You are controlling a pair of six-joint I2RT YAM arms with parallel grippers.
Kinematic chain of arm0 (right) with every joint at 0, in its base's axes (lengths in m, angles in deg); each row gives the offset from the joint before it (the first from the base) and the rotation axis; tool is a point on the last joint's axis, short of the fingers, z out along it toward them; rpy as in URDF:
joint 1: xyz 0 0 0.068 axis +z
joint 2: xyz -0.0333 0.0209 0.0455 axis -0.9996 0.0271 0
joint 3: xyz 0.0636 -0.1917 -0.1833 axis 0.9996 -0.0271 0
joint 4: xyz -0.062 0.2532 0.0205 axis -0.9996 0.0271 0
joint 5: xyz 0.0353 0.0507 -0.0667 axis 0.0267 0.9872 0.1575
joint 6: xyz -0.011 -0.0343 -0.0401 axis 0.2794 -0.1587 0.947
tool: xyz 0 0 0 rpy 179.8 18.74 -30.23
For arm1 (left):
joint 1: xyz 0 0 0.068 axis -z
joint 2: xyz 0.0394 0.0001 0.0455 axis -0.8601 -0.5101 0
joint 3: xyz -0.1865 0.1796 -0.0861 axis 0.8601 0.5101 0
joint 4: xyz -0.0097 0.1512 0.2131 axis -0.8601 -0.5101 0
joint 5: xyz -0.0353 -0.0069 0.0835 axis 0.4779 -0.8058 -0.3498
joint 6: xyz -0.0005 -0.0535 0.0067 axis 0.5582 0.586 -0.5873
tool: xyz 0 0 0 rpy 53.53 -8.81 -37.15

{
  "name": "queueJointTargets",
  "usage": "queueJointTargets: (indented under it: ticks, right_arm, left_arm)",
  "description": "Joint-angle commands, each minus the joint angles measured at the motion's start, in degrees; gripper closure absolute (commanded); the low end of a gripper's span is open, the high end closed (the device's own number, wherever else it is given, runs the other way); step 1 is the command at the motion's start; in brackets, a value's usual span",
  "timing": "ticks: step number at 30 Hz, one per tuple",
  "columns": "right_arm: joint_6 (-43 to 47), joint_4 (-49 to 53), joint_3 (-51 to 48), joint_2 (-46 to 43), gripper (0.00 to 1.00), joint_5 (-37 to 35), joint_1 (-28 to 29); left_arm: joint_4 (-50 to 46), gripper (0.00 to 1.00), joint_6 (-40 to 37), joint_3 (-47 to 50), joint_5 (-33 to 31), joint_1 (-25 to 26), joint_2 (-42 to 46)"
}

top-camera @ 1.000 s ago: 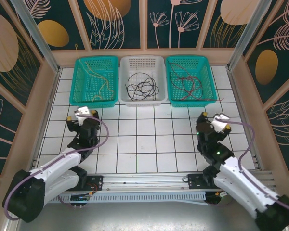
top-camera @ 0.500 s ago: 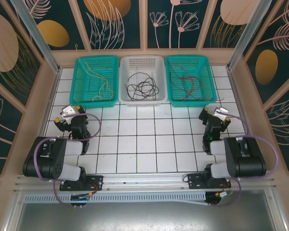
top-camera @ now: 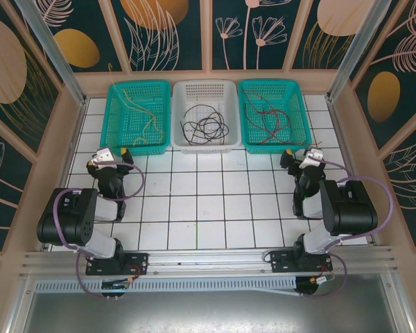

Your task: Untangle the cables

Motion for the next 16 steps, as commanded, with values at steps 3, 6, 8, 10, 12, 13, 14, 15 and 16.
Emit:
queueJointTargets:
  ticks: [3,6,8,10,12,13,14,15,16]
  right_arm:
    - [1.53,-3.58,0.87,0.37,0.01,0.21,0.45]
    - [1.53,-3.54,0.84,0.41,0.01,0.30,0.41]
    - [1.52,-3.54,0.85,0.34,0.01,0.30,0.41]
    - [1.33,-3.02,1.20,0.39,0.01,0.83,0.25]
    - [0.92,-1.76,1.71,0.36,0.01,3.17,-0.74]
    - [0.97,-2.10,1.57,0.36,0.01,3.28,-0.74]
    - [1.16,-2.75,1.25,0.40,0.01,3.22,-0.66]
    - [1.25,-2.77,1.23,0.33,0.01,3.20,-0.64]
    - [1.27,-2.90,1.16,0.33,0.01,3.20,-0.63]
  left_arm:
    - [2.72,0.01,-0.52,-0.03,1.86,-0.27,0.54]
    - [2.60,0.01,-0.48,-0.07,1.93,-0.27,0.60]
    - [2.69,0.01,-0.43,-0.07,1.89,-0.27,0.51]
    - [2.69,0.01,-0.43,-0.07,1.82,-0.27,0.51]
    - [2.62,0.01,-0.55,-0.16,1.86,-0.27,0.51]
    - [2.62,0.01,-0.53,-0.16,1.83,-0.20,0.52]
    - [2.59,0.01,-0.52,-0.17,1.86,-0.27,0.43]
    - [2.55,0.01,-0.53,-0.17,1.87,-0.27,0.44]
    - [2.60,0.01,-0.48,-0.16,1.91,-0.27,0.50]
